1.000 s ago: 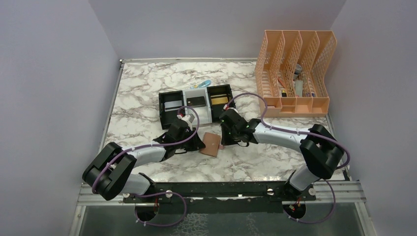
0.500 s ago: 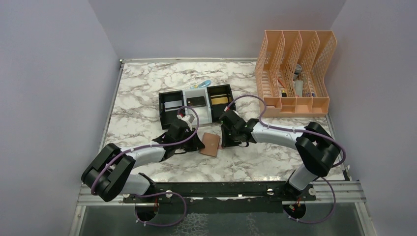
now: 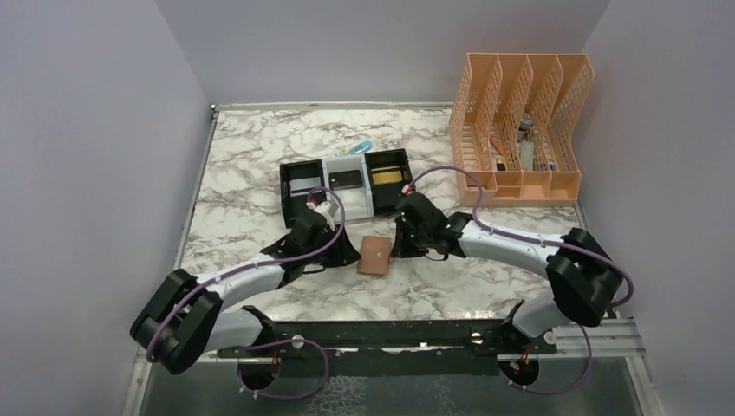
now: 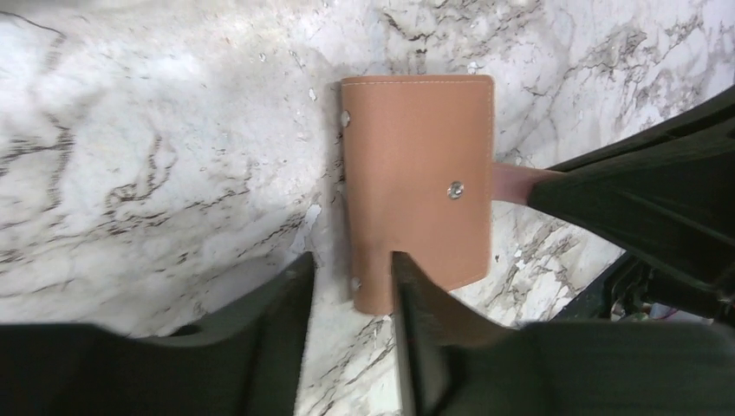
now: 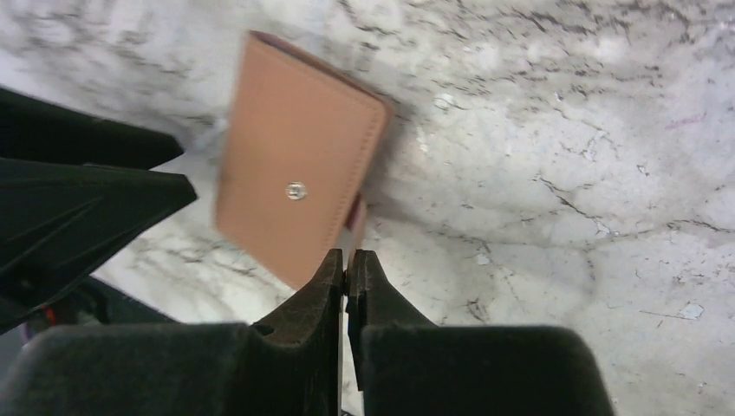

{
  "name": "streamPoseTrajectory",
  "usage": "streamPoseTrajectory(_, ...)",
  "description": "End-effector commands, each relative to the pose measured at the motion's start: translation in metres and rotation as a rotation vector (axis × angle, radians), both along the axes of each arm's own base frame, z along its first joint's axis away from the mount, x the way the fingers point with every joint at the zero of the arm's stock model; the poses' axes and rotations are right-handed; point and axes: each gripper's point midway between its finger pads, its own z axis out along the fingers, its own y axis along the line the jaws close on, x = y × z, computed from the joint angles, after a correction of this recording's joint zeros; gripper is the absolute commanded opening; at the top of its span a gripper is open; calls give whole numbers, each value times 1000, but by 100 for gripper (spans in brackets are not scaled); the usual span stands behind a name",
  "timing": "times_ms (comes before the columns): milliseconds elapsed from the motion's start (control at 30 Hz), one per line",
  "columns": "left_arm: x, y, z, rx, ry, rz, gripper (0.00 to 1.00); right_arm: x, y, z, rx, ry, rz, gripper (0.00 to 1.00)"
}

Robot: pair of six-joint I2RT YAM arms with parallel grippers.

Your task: Take the credit cards out of the card holder

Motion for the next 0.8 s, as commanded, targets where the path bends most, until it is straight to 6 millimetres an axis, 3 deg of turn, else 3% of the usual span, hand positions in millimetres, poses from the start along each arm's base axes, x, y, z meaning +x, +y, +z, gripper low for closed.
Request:
streamPoseTrajectory(0,2,15,14,26,-59,60,47,0,15,39,118,-68,85,1)
streamPoseTrajectory(267,5,47,51,45,-180,203,63,-24,42,85,311,-76,279,1)
streamPoseTrajectory(467,5,63,83,-1,-271,287,65,-24,79,118,494,-88,381,1)
streamPoseTrajectory(633,-2,64,88,-19,-269,279,65,-32,105,116,577,-11,500,1)
streamPoseTrajectory(767,-12,59,80,-30,-222,241,65,-38,103,108,564,18,538,1)
